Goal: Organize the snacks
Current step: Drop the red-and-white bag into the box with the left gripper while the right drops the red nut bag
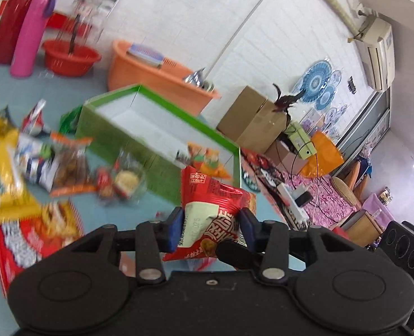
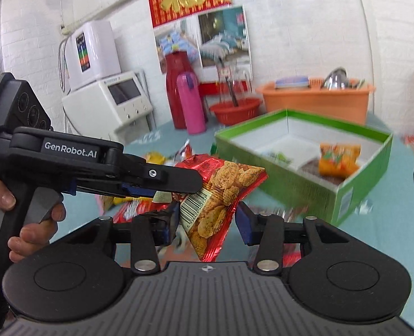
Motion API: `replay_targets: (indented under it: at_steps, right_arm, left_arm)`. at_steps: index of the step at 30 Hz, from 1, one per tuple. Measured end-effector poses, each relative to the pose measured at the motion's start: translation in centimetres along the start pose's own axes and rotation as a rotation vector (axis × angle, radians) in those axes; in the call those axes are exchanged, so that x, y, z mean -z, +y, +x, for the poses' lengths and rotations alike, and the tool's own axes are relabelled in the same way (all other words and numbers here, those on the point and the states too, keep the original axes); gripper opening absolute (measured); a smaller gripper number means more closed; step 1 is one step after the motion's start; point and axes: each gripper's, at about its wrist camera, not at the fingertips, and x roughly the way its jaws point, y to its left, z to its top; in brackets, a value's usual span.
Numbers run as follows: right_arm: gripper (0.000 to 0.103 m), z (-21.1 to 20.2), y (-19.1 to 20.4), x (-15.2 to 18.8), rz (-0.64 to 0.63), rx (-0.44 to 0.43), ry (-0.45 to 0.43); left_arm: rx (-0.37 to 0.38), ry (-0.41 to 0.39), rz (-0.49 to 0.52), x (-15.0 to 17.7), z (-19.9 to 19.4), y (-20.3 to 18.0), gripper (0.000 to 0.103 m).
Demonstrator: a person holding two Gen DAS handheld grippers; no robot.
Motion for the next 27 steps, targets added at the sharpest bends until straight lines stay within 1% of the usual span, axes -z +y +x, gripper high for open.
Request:
replay_targets:
  at_steps: [4,11,20,22,23,24,26,27]
  right_arm:
    - [0.075,0.5,-1.7,-2.3,0.010,0.010,-0.049]
    - [0.075,2.1,-4.7,-4.5,0.054,0.058,-0.101]
    - [0.075,5.4,-9.0,-4.5,0.121,0.103,-0.078]
    - [0.078,6.1,-9.5,-4.3,0.127,0.111,-0.071]
    - [0.081,6.5,-9.7,-4.2,0.121,0.120,-0.068]
    - [0.086,6.9,-9.7,-4.0,0.106,0.137,-0.063]
    - [0.103,7.4,-9.4,-3.6,0.056,0.195,-0.061]
    - [0.103,7.5,-9.2,-3.3,0.036,0.216,-0.066]
  left_arm:
    - [0.004,-0.017,0.023,-2.7,1.8,-0.7,0.068]
    - [0.044,-0.022,0.039,-6.0,6.1,-0.3,0.068]
    - [0.044,0.035,0.045,-7.5,11.7,1.7,0.069]
    - [0.032,0.043,0.050,-7.6,12.5,2.2,0.071]
    - [0.019,0.043,0.058,-7.5,12.8,2.3,0.081]
    - [-0.003,0.035,0.066,-7.5,12.9,2.4,0.102]
    - [-0.042,0.023,0.075,-7.2,12.9,2.6,0.103]
    - [-0.059,0.020,0.077,-7.0,12.8,2.6,0.103]
